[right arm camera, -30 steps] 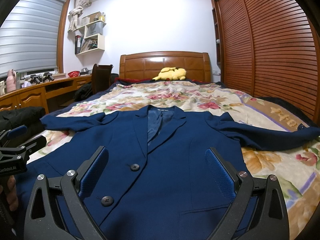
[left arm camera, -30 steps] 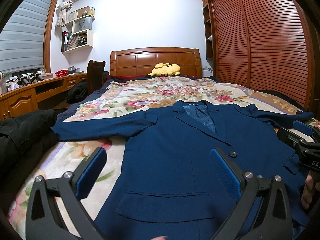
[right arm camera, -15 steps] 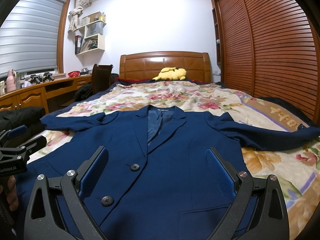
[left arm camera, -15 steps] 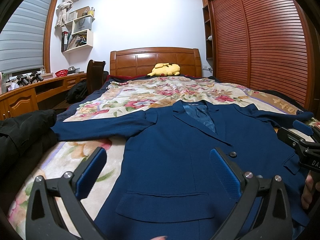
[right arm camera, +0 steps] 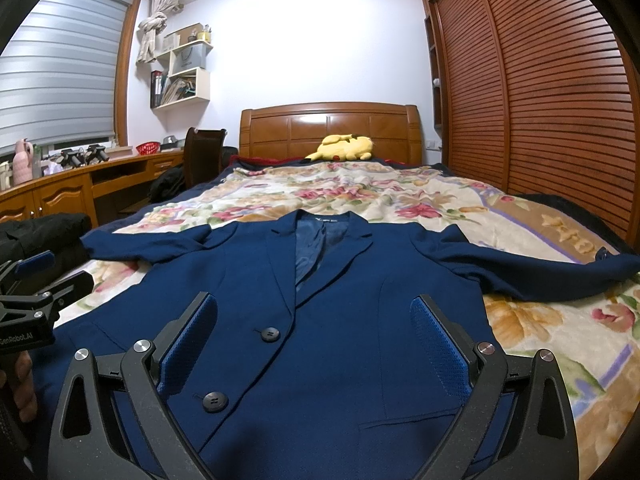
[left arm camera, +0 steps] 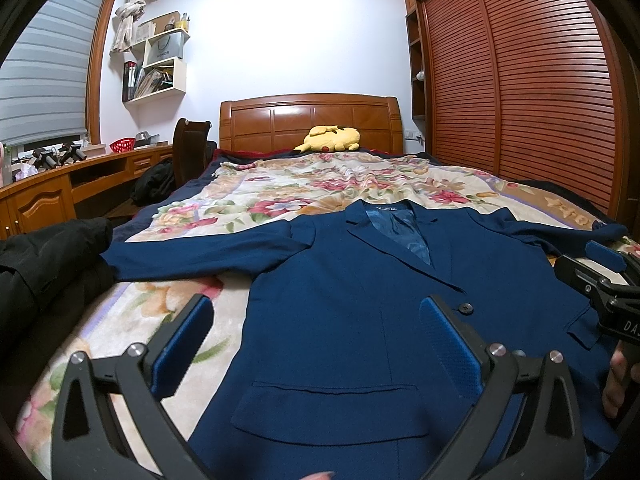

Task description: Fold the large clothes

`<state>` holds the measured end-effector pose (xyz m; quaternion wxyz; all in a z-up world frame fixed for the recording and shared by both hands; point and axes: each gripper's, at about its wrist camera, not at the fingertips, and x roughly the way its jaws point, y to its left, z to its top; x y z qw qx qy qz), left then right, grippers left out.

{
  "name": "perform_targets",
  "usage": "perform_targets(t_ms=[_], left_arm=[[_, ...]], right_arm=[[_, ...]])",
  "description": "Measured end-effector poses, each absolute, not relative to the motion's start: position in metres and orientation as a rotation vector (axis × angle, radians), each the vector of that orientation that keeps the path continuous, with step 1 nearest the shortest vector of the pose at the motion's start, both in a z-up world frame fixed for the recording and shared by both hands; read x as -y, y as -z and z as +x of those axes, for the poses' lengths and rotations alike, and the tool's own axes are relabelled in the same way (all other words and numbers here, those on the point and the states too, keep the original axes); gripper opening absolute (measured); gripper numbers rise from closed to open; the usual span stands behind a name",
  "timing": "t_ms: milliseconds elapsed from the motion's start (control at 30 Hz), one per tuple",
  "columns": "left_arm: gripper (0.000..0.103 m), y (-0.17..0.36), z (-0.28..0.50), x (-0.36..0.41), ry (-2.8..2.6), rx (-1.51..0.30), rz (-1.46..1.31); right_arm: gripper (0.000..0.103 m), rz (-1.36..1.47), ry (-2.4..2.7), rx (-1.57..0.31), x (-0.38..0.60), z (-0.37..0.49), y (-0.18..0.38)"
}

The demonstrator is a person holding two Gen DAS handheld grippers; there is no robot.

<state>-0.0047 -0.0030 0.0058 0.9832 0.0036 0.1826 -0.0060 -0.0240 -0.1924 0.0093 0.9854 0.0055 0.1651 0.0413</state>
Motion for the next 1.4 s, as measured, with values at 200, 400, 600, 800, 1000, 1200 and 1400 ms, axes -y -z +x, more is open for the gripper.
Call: perform_targets(t_ms=[200, 400, 600, 800, 1000, 1200, 1400], left_arm=[[0.103, -0.016, -0.002, 0.004, 0.043, -0.401, -0.021], [0.103, -0.025, 0.004, -0.012, 0.047, -0.451, -0.028], [0.103, -0.029, 0.006, -0.036, 0.015, -0.477, 0.014], [0.103, -0.033, 0.015, -0.064, -0.004, -0.499, 0.031], [0.103, -0.034, 0.031, -0.095, -0.008, -0.538, 0.030], [0.103, -0.030, 0.052, -0.122, -0.018, -0.564, 0.039], [0.103, -0.016, 0.091, -0.152, 0.022, -0.668, -0.043]], right_arm=[[0.099, 0.015, -0.112, -0.343, 0.189, -0.021, -0.014], [0.099, -0.002, -0.167, -0.361, 0.175, -0.014, -0.032], [0.099, -0.038, -0.230, -0.368, 0.149, -0.010, -0.045], [0.099, -0.061, -0.286, -0.385, 0.118, 0.002, -0.053], [0.099, -0.060, -0.321, -0.412, 0.093, 0.026, -0.055], [0.099, -0.065, -0.330, -0.429, 0.080, 0.045, -0.044], [0.099, -0.076, -0.344, -0.473, 0.075, 0.065, -0.031]])
